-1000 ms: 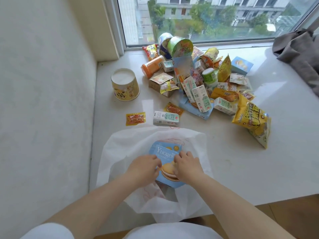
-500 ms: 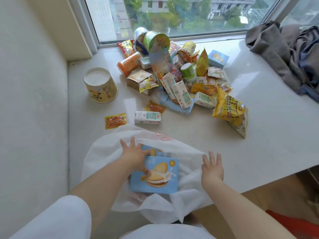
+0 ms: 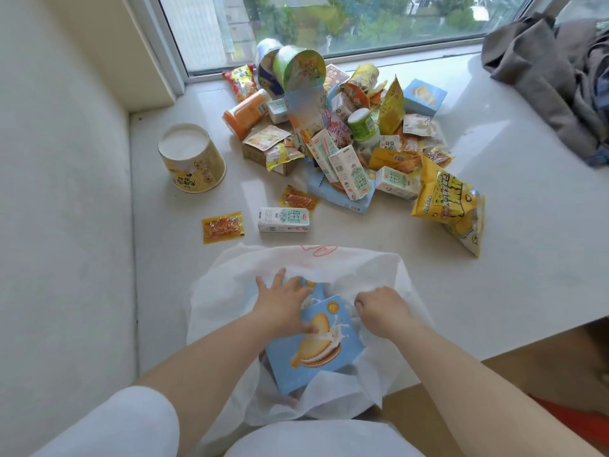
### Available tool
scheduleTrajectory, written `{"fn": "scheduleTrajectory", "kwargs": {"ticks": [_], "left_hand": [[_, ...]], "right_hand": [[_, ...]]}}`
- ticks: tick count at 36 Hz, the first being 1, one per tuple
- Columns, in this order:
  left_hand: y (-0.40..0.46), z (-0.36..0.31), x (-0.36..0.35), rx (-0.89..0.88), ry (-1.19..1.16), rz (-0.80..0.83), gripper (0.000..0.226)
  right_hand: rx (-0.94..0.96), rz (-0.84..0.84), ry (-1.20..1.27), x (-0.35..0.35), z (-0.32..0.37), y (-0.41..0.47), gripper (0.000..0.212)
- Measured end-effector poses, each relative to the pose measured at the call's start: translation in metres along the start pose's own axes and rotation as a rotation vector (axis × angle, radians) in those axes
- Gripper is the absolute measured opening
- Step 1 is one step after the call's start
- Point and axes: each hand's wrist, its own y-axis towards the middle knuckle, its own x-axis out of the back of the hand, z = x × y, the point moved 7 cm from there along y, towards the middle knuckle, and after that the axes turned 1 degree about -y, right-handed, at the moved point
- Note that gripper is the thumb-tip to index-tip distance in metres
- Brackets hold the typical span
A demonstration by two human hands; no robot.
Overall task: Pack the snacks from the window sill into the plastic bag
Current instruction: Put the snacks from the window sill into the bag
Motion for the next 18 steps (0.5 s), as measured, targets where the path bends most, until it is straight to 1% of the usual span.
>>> {"fn": "scheduleTrajectory", "kwargs": {"ticks": [3,5,8,10,12,15,16,18], "left_hand": [[0.002,-0.004,-0.008,-0.001,0.030,0.015,0.082],[0.004,-0.001,-0.011,0.023,0.022,0.020,0.081],[0.006,0.006,-0.011,0.079,-0.003,0.031,0.093],[0.007,0.010,-0.009,0.108,0.011,0.038,0.100],[0.007,0.013,-0.007,0.118,0.028,0.042,0.102],[0.007,0.014,-0.002,0.116,0.047,0.039,0.105],[0.007,0.013,-0.001,0.113,0.047,0.042,0.107],[0.007,0.013,0.001,0.114,0.012,0.057,0.104]], "right_hand": [[0.057,0.105,-0.196,-0.023,-0.003,-0.011,0.034],[0.103,0.146,-0.324,-0.030,-0.009,-0.019,0.035],[0.096,0.147,-0.406,-0.025,-0.029,-0.028,0.036],[0.109,0.155,-0.473,-0.019,-0.043,-0.034,0.029],[0.129,0.181,-0.602,-0.015,-0.060,-0.036,0.026],[0.085,0.239,-0.818,-0.006,-0.087,-0.035,0.033],[0.065,0.229,-0.860,-0.001,-0.093,-0.034,0.035],[0.055,0.150,-0.870,0.010,-0.095,-0.030,0.035]]}}
